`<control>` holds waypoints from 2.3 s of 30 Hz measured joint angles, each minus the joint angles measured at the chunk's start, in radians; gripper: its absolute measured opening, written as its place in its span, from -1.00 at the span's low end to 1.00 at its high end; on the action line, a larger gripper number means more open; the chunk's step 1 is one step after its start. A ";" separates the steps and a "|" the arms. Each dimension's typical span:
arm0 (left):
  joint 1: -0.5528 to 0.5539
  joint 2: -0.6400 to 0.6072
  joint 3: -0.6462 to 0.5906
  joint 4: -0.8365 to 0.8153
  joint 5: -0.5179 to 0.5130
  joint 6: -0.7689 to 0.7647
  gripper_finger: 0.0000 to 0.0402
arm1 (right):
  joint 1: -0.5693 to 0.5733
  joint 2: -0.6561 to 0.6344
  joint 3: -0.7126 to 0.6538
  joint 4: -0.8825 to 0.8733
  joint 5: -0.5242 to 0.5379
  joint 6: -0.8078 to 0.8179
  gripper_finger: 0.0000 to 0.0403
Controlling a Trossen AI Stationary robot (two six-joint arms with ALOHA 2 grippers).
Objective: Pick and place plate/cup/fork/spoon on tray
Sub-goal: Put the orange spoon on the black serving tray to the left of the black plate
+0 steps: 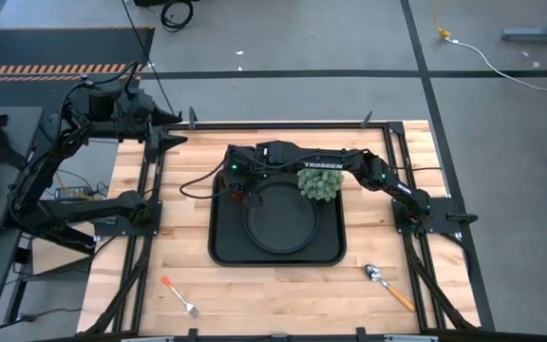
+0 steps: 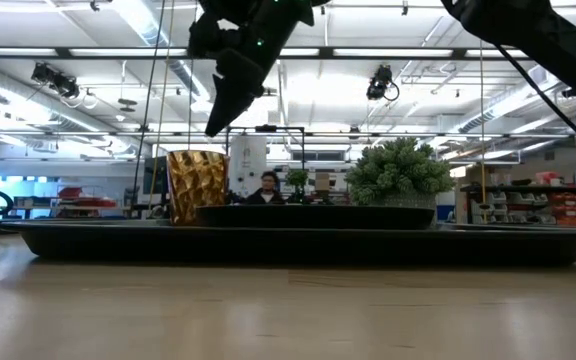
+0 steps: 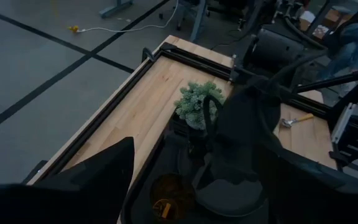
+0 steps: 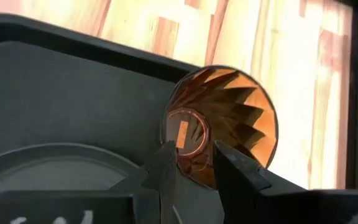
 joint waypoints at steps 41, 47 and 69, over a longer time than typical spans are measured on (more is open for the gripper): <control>-0.274 -0.078 0.000 0.049 -0.084 -0.116 0.64 | -0.008 -0.171 0.000 -0.023 0.010 0.205 -0.45; -0.310 -0.078 0.000 0.048 -0.115 -0.123 0.64 | -0.006 -0.171 0.000 -0.029 0.010 0.206 -0.45; -0.343 -0.078 0.000 0.061 -0.144 -0.138 0.64 | -0.006 -0.201 0.000 -0.031 0.040 0.198 -0.45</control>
